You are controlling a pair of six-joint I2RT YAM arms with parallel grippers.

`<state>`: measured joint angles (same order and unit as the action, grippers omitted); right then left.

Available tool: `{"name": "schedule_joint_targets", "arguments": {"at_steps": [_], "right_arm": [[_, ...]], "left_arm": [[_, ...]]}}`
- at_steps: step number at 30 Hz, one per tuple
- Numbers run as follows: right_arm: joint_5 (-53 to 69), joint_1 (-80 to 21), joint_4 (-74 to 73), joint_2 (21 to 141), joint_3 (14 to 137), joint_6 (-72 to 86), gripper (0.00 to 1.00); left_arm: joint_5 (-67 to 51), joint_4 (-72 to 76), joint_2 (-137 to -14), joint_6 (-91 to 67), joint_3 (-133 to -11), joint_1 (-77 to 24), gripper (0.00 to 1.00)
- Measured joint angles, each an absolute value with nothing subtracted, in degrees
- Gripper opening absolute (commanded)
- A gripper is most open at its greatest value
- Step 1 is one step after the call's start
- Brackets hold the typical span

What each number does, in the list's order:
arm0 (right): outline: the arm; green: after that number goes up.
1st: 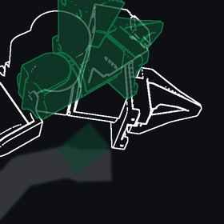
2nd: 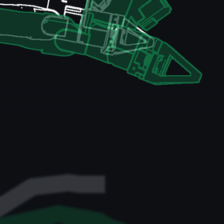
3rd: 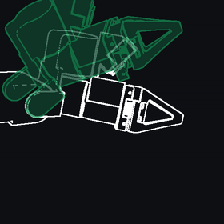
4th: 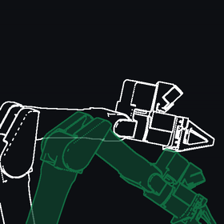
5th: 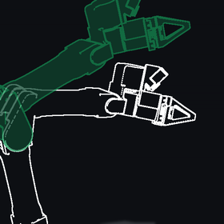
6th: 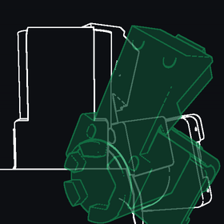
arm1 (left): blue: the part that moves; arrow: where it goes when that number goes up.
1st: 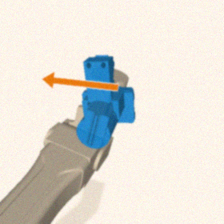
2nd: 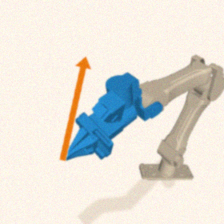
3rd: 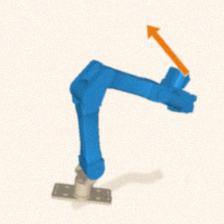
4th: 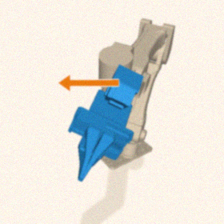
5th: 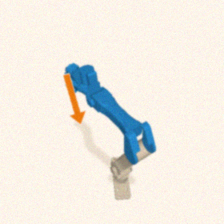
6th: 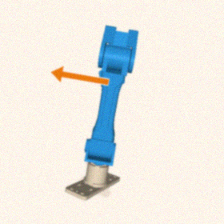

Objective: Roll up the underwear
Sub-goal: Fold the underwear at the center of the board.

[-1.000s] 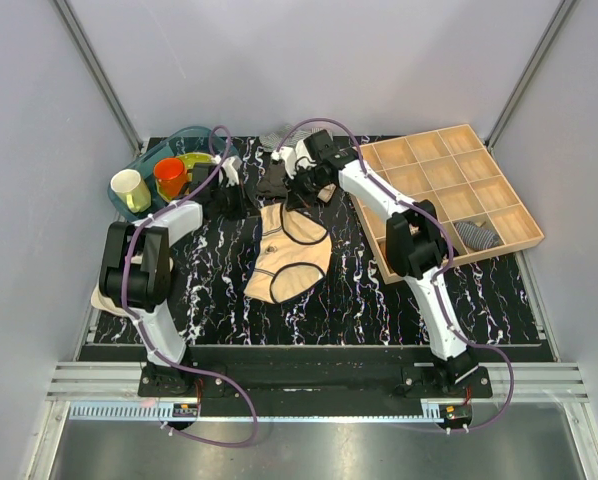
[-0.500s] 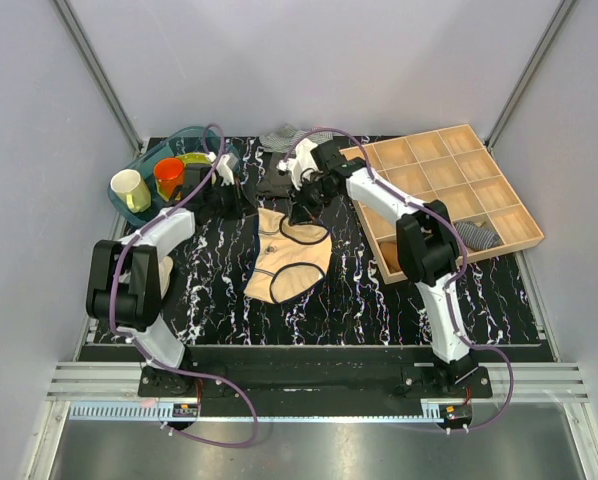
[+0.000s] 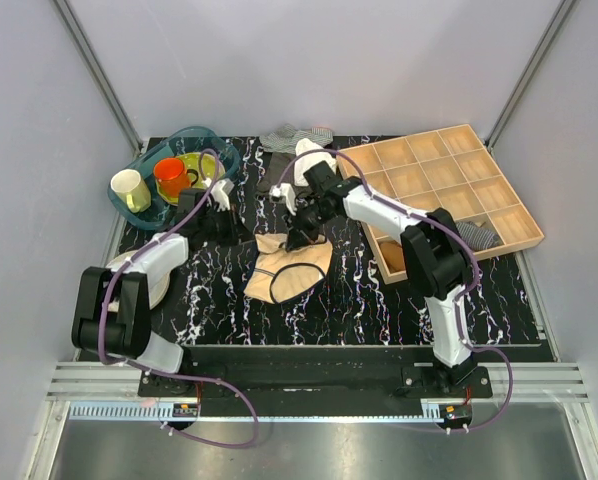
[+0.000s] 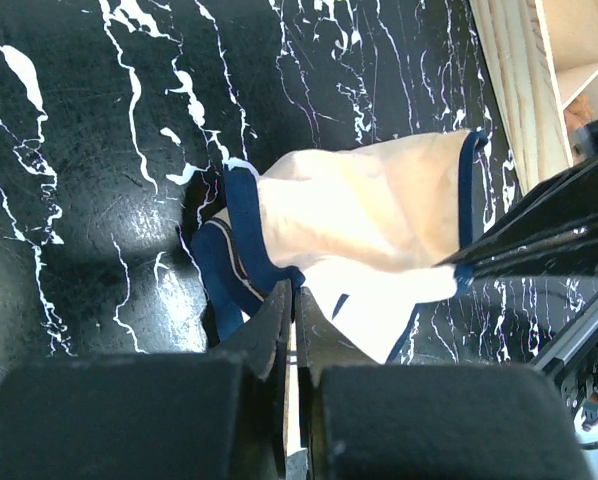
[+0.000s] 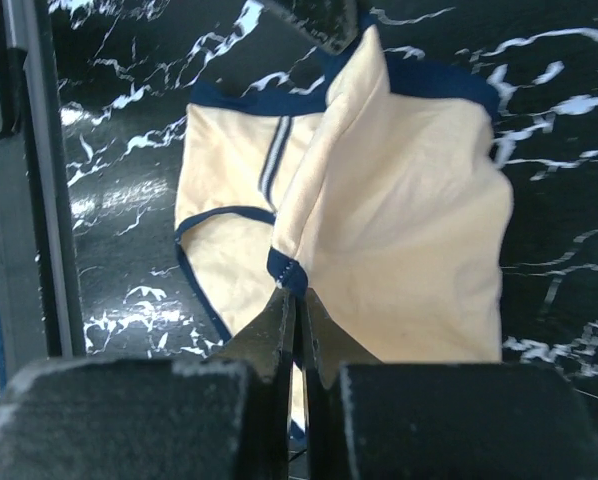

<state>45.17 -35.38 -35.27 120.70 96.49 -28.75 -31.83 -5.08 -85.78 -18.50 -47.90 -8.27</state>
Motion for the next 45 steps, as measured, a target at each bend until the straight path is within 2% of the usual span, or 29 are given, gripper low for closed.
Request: {"name": "schedule_joint_targets", "arguments": {"at_steps": [16, 30, 45], "right_arm": [[44.4, -40.9, -35.4, 117.6, 91.1, -31.9, 0.07], [42.9, -43.4, -38.1, 117.5, 86.4, -36.0, 0.07], [43.9, -44.0, -40.8, 116.0, 87.0, -37.8, 0.08]], "left_arm": [[-30.5, -9.6, -71.9, -22.2, -36.9, -11.2, 0.04], [-26.0, -10.4, -60.4, -28.4, -28.6, -13.1, 0.00], [-24.6, -14.4, -55.3, -31.9, -28.4, -13.1, 0.00]]}}
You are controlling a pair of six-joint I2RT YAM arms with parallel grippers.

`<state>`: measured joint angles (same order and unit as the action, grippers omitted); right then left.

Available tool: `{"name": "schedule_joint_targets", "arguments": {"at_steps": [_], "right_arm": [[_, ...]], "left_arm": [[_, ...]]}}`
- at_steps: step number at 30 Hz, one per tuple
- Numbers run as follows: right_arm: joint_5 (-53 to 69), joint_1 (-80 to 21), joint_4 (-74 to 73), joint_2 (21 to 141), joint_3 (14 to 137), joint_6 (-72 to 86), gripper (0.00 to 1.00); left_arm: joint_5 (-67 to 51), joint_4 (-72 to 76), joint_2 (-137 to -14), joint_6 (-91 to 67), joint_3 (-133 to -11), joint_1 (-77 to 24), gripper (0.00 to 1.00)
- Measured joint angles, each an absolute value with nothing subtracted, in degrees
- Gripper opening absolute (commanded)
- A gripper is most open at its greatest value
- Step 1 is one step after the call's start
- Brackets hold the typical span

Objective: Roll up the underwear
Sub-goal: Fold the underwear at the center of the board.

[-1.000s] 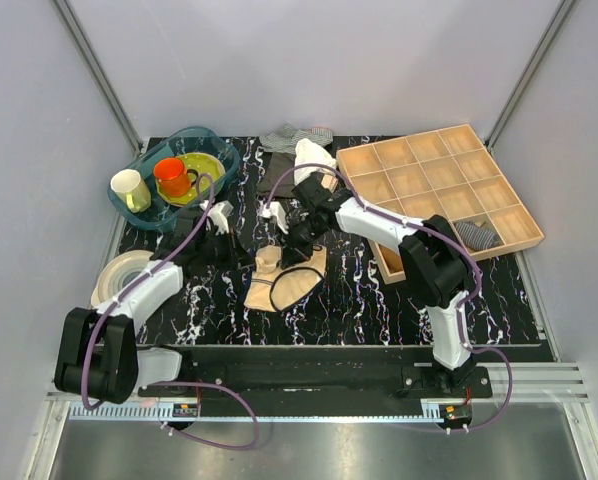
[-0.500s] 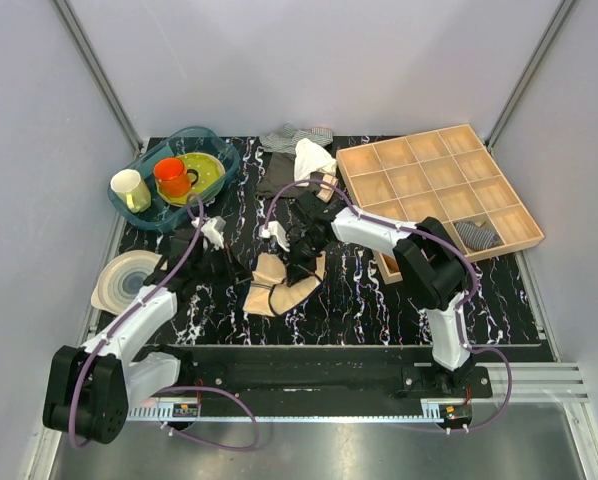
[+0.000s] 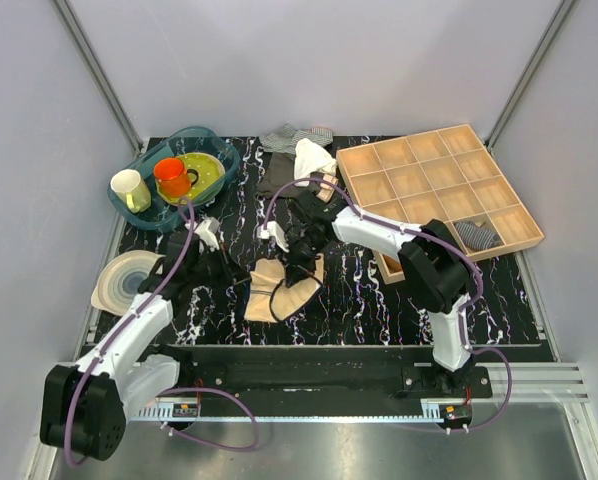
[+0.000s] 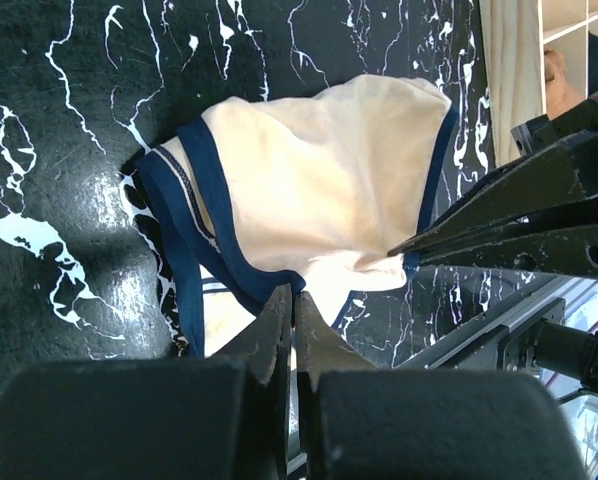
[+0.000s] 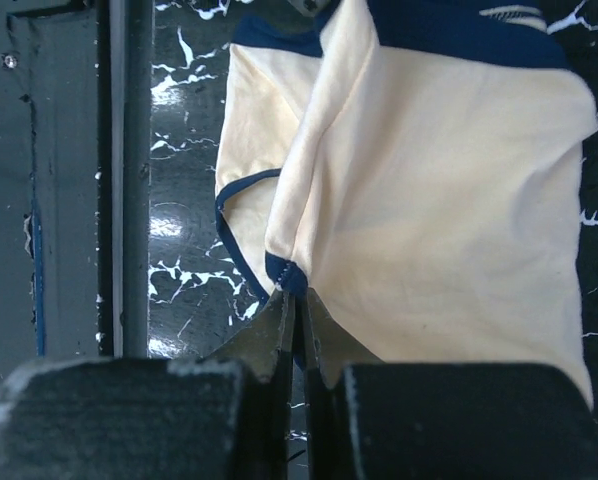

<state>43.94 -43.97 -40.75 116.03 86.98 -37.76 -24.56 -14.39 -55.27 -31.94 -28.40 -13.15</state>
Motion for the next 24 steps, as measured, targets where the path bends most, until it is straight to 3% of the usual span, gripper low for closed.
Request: {"name": "schedule_joint_targets", "arguments": {"at_steps": [6, 9, 11, 14, 18, 19, 20, 24], "right_arm": [[44.7, -45.2, -40.9, 114.0, 87.0, -38.3, 0.09], [44.7, -46.2, -40.9, 114.0, 86.3, -38.7, 0.12], [44.7, -46.9, -41.5, 114.0, 85.7, -38.8, 0.16], [44.7, -48.2, -42.5, 114.6, 85.6, -39.2, 0.21], [44.6, -50.2, -45.0, 116.3, 85.6, -40.4, 0.33], [44.6, -50.5, -45.9, 116.6, 85.6, -40.8, 0.42], [44.6, -50.9, -47.1, 117.0, 85.6, -41.5, 0.46], [44.8, -52.1, -52.6, 117.4, 85.6, -44.9, 0.57]], "left_arm": [[-24.8, -15.4, -53.1, -35.1, -26.3, -13.2, 0.01], [-25.7, -16.3, -52.4, -37.3, -24.2, -13.3, 0.12], [-26.3, -17.6, -51.7, -38.9, -22.7, -13.5, 0.12], [-26.7, -20.4, -50.6, -41.3, -21.9, -14.0, 0.25], [-26.8, -23.4, -48.7, -42.5, -22.3, -14.2, 0.31], [-26.8, -24.6, -48.4, -42.5, -22.6, -14.2, 0.31], [-26.8, -25.9, -47.9, -42.3, -23.2, -14.2, 0.31], [-26.5, -31.2, -45.0, -40.1, -26.8, -14.2, 0.37]]}}
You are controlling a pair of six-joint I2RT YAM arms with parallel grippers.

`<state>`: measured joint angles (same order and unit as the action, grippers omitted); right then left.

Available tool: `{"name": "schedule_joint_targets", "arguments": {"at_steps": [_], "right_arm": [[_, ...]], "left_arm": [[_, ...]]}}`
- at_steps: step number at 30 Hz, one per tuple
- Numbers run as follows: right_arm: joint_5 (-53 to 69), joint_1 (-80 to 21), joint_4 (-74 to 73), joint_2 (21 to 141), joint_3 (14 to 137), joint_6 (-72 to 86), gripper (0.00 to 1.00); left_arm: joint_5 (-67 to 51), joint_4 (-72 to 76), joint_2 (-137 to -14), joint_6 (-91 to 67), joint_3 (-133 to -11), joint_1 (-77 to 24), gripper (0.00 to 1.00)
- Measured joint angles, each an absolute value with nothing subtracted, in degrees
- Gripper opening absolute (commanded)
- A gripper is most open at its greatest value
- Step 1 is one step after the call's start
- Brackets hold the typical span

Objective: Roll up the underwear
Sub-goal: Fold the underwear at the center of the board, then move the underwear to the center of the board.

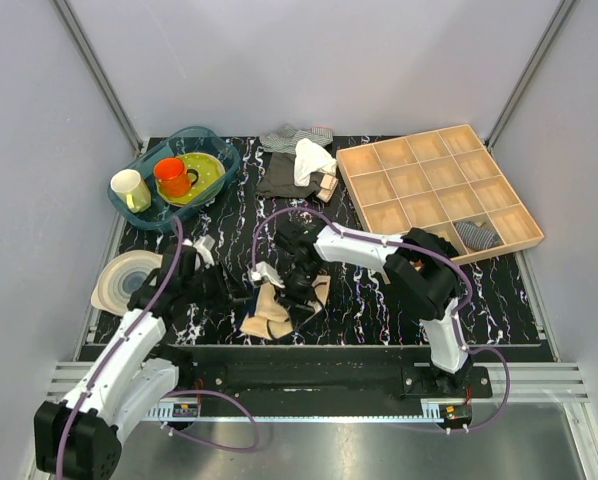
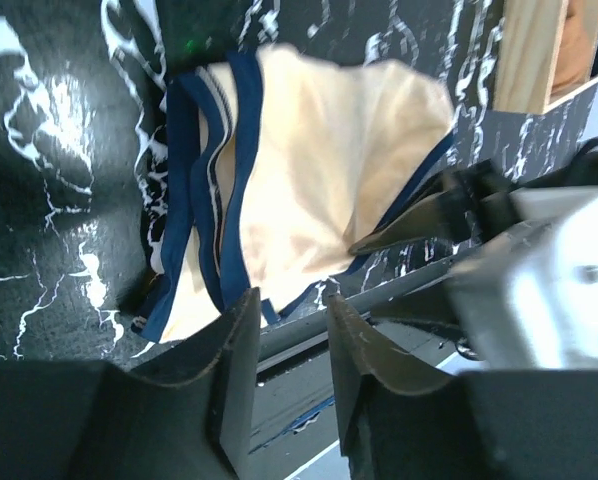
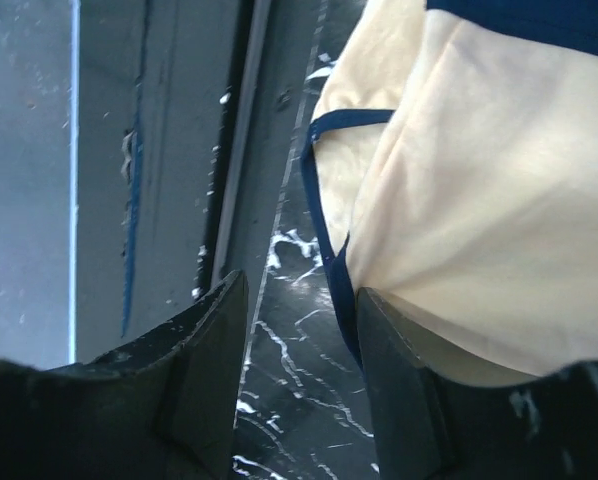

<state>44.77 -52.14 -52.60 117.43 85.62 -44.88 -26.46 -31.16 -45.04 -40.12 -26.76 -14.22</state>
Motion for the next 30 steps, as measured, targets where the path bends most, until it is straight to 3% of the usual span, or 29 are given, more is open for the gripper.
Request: {"name": "schedule_joint_targets", "arguments": {"at_steps": [3, 8, 13, 21, 26, 30], "right_arm": [[45.7, -52.7, -56.6, 117.4, 85.6, -47.4, 0.59], [47.1, -52.0, -61.1, 116.6, 85.7, -49.2, 0.57], [49.6, -45.5, -62.6, 113.3, 87.4, -49.0, 0.50], [50.2, -39.1, -62.6, 110.7, 86.9, -48.4, 0.49], [48.3, -39.4, -59.2, 110.7, 86.6, -44.6, 0.30], [44.1, -38.2, -55.1, 111.0, 86.5, -41.0, 0.25]], "left_arm": [[-25.5, -33.0, -44.8, -37.6, -31.0, -14.3, 0.36], [-27.4, -29.9, -50.9, -34.3, -35.4, -14.4, 0.24], [-30.3, -25.1, -60.8, -33.2, -35.9, -19.7, 0.21], [-31.5, -21.1, -71.0, -32.2, -36.8, -26.3, 0.16], [-31.4, -21.1, -72.9, -31.3, -36.8, -26.3, 0.13], [-31.4, -21.5, -73.7, -31.1, -36.7, -26.3, 0.07]]}}
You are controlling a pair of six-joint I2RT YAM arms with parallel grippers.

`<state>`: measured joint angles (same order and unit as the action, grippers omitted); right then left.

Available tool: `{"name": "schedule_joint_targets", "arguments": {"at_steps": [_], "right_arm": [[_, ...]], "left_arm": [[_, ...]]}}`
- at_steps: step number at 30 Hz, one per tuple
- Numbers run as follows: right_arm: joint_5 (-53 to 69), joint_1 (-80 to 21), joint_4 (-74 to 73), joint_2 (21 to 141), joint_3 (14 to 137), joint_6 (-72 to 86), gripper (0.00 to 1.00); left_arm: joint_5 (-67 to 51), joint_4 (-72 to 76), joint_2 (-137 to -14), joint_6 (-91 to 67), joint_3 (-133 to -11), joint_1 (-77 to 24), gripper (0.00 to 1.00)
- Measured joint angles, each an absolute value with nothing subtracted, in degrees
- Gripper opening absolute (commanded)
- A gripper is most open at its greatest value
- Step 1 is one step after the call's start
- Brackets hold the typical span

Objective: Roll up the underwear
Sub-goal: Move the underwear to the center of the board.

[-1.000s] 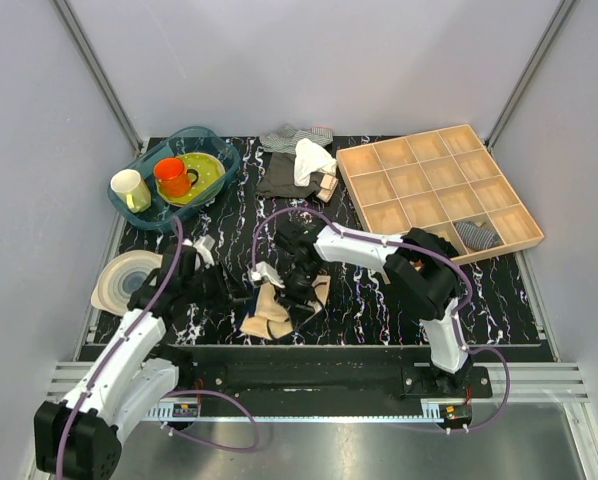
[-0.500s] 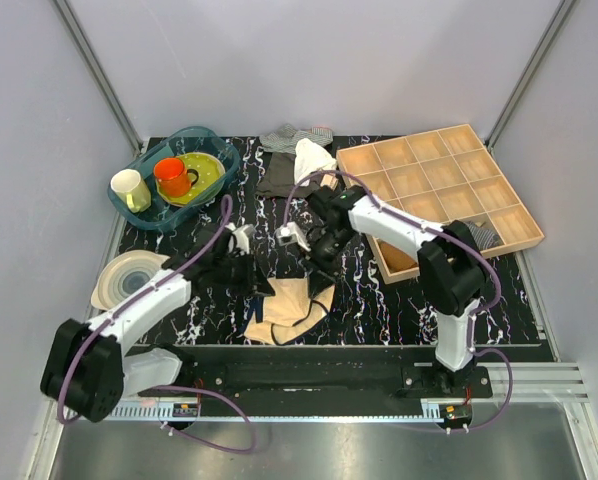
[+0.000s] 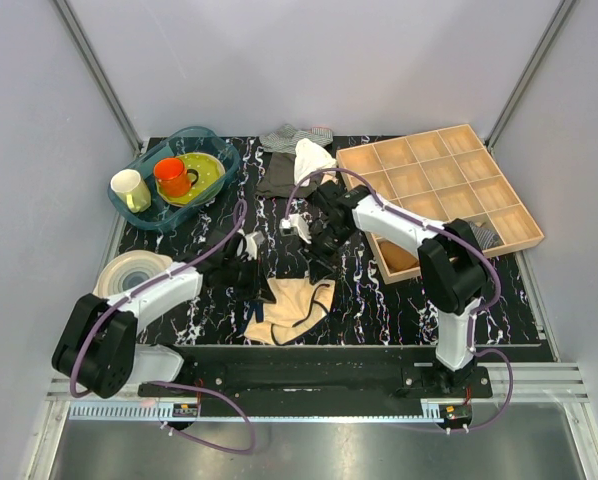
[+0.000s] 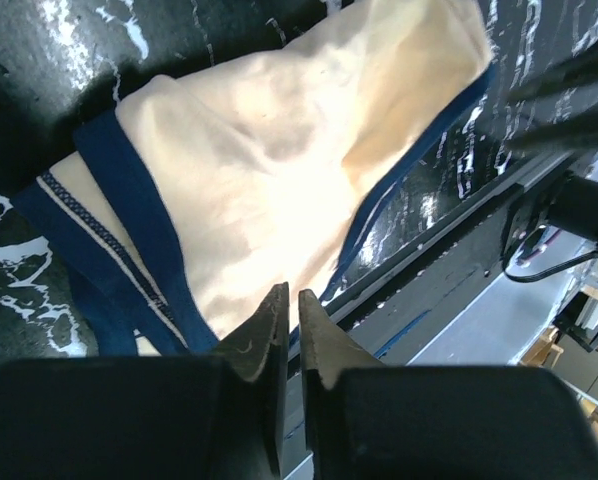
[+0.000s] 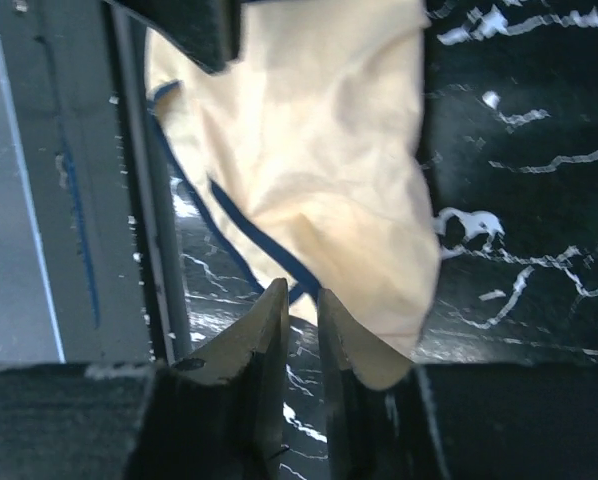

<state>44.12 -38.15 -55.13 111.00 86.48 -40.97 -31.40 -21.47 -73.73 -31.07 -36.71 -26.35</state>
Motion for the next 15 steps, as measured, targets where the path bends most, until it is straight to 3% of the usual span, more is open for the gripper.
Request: {"name": "schedule_joint_targets", "arguments": {"at_steps": [7, 15], "right_arm": [[36.5, -37.5, -50.9, 112.6, 80.5, -38.5, 0.20], [33.8, -38.3, -50.7, 112.9, 74.7, -38.3, 0.25]], "left_arm": [[-27.2, -29.1, -76.8, -28.9, -36.8, -26.3, 0.00], [-22.2, -34.0, -78.4, -28.7, -36.8, -26.2, 0.00]]}}
